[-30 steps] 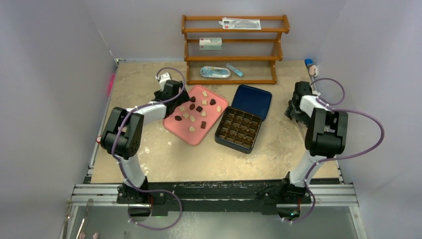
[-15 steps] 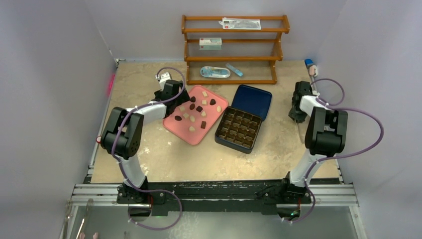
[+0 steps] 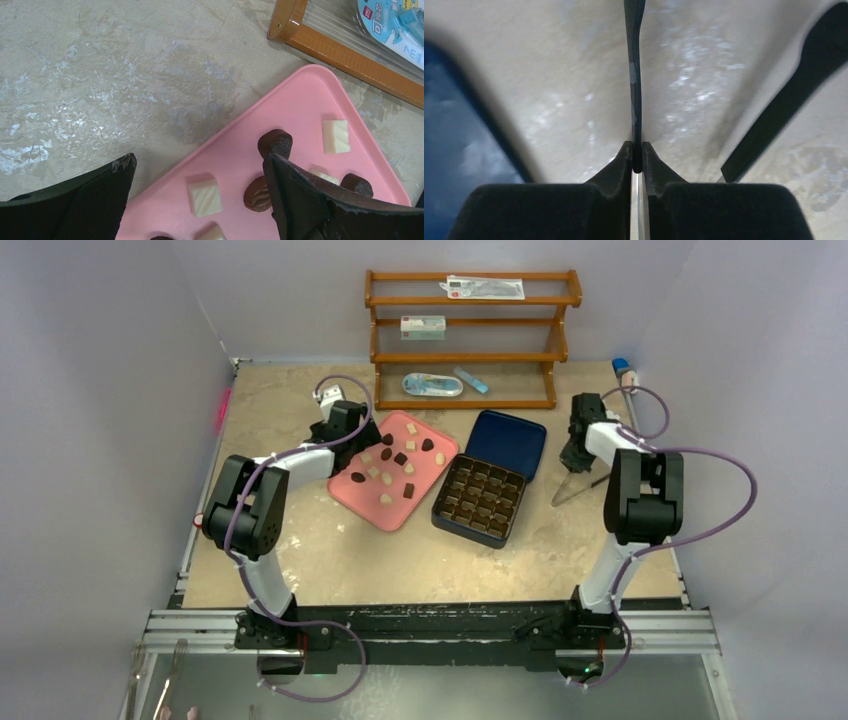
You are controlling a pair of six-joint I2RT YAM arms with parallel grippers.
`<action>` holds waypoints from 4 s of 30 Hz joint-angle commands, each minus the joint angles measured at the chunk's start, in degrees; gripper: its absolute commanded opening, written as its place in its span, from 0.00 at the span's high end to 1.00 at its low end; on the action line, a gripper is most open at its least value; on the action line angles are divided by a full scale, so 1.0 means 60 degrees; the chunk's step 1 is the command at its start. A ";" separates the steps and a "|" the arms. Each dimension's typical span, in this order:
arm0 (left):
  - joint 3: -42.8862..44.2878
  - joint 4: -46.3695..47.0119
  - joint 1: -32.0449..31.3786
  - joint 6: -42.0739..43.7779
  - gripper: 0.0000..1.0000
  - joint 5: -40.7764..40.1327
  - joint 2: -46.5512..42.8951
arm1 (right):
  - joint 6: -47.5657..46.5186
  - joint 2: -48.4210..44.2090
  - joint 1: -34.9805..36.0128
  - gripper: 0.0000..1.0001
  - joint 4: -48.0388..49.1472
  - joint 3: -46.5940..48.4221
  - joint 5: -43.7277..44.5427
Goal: Pack the chocolate
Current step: Move the clamp to the center of the board, then pick up the clamp at the center of the board.
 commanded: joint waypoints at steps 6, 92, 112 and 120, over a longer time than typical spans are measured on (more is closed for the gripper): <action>0.0142 0.0061 0.0077 0.0065 0.03 -0.0012 -0.0471 | -0.0218 0.0353 0.0795 0.92 -0.0124 0.0672 -0.0524; -0.0176 0.4117 0.0218 0.1020 0.01 0.1994 0.0431 | 0.2508 -0.1038 0.2273 0.19 -0.1065 -0.0967 0.2424; 0.0094 0.4766 0.0383 0.1177 0.01 0.2355 0.1038 | 0.2664 -0.0372 0.1800 0.20 -0.1130 -0.0353 0.1910; 0.0154 0.4873 0.0465 0.1148 0.01 0.2427 0.1166 | 0.2688 -0.0161 0.1553 0.21 -0.1273 -0.0182 0.1564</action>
